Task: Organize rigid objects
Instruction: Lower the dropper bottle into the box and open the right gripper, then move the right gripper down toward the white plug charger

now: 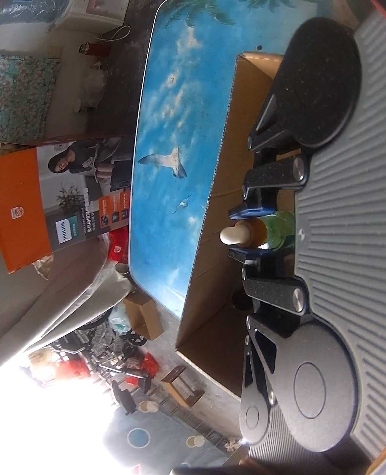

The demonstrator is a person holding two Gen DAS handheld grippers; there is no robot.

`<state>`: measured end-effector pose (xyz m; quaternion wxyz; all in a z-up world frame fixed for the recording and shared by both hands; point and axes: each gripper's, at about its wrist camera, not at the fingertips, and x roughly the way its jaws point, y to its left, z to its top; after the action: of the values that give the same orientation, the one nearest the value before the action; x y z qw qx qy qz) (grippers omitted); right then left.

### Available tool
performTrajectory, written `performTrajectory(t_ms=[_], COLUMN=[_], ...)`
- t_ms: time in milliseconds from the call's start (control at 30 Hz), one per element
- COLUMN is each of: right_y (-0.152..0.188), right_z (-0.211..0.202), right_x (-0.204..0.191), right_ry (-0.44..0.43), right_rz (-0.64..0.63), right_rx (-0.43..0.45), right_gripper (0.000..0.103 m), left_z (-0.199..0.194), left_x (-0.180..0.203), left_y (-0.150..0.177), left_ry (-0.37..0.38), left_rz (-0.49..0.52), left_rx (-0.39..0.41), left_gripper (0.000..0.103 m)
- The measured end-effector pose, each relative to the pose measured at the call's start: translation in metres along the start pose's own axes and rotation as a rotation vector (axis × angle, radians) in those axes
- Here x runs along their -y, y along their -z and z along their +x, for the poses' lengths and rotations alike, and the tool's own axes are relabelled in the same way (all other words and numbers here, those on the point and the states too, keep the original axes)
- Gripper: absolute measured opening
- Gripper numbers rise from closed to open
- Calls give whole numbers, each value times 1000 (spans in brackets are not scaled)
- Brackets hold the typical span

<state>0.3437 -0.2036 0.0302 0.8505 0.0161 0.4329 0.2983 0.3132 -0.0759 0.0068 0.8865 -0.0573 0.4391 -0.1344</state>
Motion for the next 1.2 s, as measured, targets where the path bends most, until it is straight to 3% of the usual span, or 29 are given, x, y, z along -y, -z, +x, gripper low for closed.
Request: performTrajectory(t_ms=[167,233,300,567,833,933,1067,1200], right_y=[1,-1,-1,20,102,139,188,226], right_z=[15,11,3,-78,-189,-216,-230,-208], right_x=[2,1,0,-1,-11,-18,-30,-40], right_ry=[1,1,11,-29,-66,-85,-107,-139], right_rz=[14,21,30,123,192,229,284,360], right_rx=[-23,-16,-2,141,313,353,377,335], right_gripper=[21,27,43,47,49,49,49,49], left_z=[-4,-8,-14,-62,-135,-155,-167,-160], left_x=[5,7,10,21,26,29,33,35], left_y=[3,4,6,20,71,103,148,189], left_ry=[-9,-11,-16,-15,-4,20,53,71], left_rz=[16,19,26,75,141,177,216,229], left_rx=[6,10,20,72,165,173,171,148], left_gripper=[52,55,58,74,91,93,94,94])
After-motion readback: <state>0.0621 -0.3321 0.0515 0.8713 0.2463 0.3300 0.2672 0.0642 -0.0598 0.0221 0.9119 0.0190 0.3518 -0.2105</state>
